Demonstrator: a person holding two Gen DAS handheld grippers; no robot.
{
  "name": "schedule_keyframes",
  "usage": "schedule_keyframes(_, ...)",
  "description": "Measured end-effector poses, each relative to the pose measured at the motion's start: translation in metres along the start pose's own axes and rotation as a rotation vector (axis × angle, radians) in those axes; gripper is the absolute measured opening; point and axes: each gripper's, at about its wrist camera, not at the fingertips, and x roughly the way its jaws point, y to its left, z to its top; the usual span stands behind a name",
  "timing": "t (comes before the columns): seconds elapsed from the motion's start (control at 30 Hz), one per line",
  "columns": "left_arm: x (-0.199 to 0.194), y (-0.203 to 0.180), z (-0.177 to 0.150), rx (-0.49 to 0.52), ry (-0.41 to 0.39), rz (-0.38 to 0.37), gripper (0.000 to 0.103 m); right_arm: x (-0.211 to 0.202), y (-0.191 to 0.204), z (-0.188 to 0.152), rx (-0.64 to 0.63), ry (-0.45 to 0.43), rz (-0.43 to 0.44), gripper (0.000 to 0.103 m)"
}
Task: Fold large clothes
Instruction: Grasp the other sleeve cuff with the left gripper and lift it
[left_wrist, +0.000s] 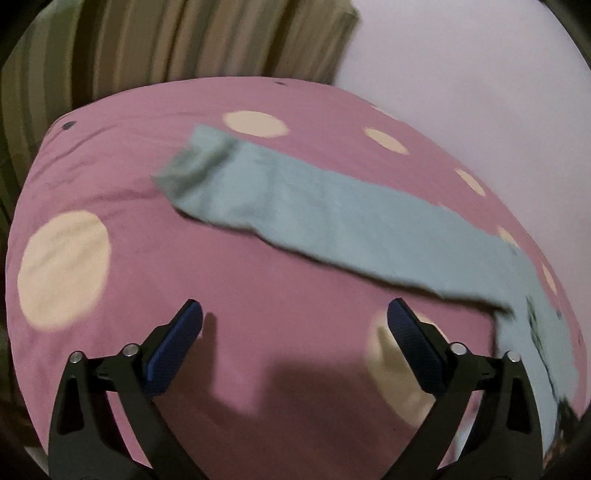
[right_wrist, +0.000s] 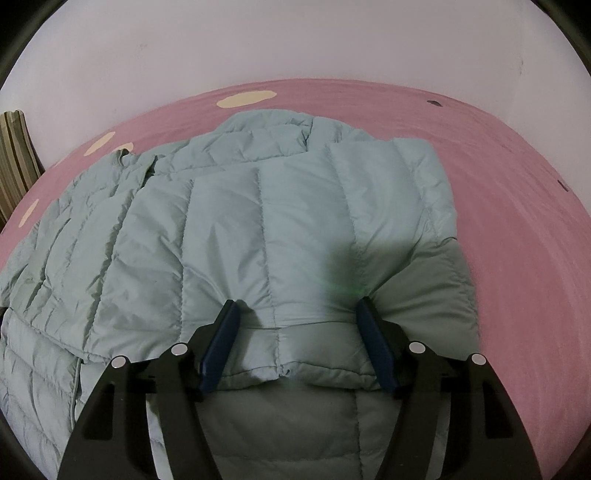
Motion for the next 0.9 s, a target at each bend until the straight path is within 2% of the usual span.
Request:
schedule_keyframes(0.03,0.008,0.010,0.007,-0.028,0.005,0.008,0.088,0.000,0.000,0.000,0.000,0.000,0.000,0.066)
schedule_keyframes(0.07,0.013,0.018,0.012,-0.053,0.012,0.000,0.087,0.000,0.000,0.000,-0.001,0.000,-0.001,0.066)
schedule_keyframes(0.13,0.028,0.037,0.024,-0.137,0.027,-0.070,0.087,0.000,0.000,0.000,-0.003,0.000,-0.004,0.066)
schedule_keyframes(0.23,0.039,0.043,0.043,-0.183,0.010,-0.112,0.087,0.000,-0.001,0.001,-0.005,0.001,-0.005,0.066)
schedule_keyframes(0.4,0.058,0.055,0.064,-0.269,-0.016,-0.130,0.087,-0.001,-0.001,0.001,-0.007,-0.002,-0.008,0.066)
schedule_keyframes(0.47,0.063,0.056,0.069,-0.263,-0.025,-0.110,0.081,-0.001,-0.001,0.001,-0.008,-0.001,-0.009,0.066)
schedule_keyframes(0.57,0.064,0.061,0.072,-0.275,-0.043,-0.106,0.068,0.000,-0.001,0.001,-0.008,-0.002,-0.008,0.066)
schedule_keyframes(0.7,0.065,0.072,0.074,-0.306,-0.052,-0.105,0.046,0.000,-0.002,0.002,-0.011,-0.003,-0.009,0.066)
schedule_keyframes(0.77,0.066,0.070,0.077,-0.278,-0.052,-0.092,0.032,0.000,-0.002,0.002,-0.012,-0.001,-0.006,0.066)
schedule_keyframes(0.8,0.066,0.070,0.077,-0.267,-0.049,-0.111,0.015,0.000,-0.002,0.002,-0.011,-0.002,-0.005,0.066)
schedule_keyframes(0.83,0.067,0.068,0.079,-0.258,-0.042,-0.132,0.007,0.000,-0.002,0.002,-0.011,-0.002,-0.005,0.066)
schedule_keyframes(0.9,0.066,0.060,0.083,-0.220,-0.044,-0.118,0.005,-0.001,-0.003,0.002,-0.011,-0.002,-0.004,0.066)
